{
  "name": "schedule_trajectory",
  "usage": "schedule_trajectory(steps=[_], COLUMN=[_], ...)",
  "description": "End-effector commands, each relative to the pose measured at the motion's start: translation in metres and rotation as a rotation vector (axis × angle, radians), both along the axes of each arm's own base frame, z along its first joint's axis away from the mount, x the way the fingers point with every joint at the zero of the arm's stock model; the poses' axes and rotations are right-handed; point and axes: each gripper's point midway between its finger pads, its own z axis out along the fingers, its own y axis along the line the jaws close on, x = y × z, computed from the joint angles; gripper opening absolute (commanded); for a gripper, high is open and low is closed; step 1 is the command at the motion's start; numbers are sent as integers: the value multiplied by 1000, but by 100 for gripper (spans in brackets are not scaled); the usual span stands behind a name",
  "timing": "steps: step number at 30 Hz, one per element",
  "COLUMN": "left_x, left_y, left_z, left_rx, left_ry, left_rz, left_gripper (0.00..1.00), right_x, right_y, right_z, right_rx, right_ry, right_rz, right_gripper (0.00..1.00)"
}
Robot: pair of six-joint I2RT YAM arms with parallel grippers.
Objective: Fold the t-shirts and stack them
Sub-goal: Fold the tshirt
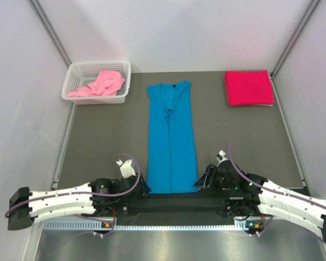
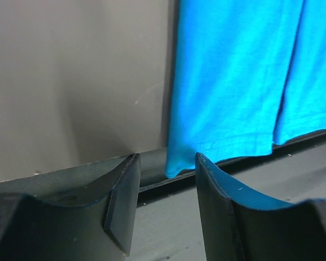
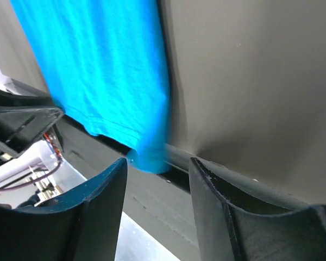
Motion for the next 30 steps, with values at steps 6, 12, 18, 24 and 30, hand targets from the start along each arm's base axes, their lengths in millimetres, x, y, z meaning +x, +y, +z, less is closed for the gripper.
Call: schedule_trajectory(steps=[6,12,18,24,30], left_x=[7,10,11,16,14], left_y=[-10,-13,-17,-22,-23], left_z=[9,11,17,24,23], left_rx=[-4,-20,-54,-97,-96], left_ry=[-18,-29,-49,-77,-62], left_rz=[11,17,7,13,10], left_gripper=[50,49,37,25,21], right_x=[8,5,4,5,1], right_y=[5,7,9,11,11], right_z=[17,5,2,4,-3], right_rx=[32,6,12,22,20], right_ry=[-34,-4,-4,-14,1], right_rz=[-36,-24,-23,-22,-16], right_gripper=[51,50,41,31,31])
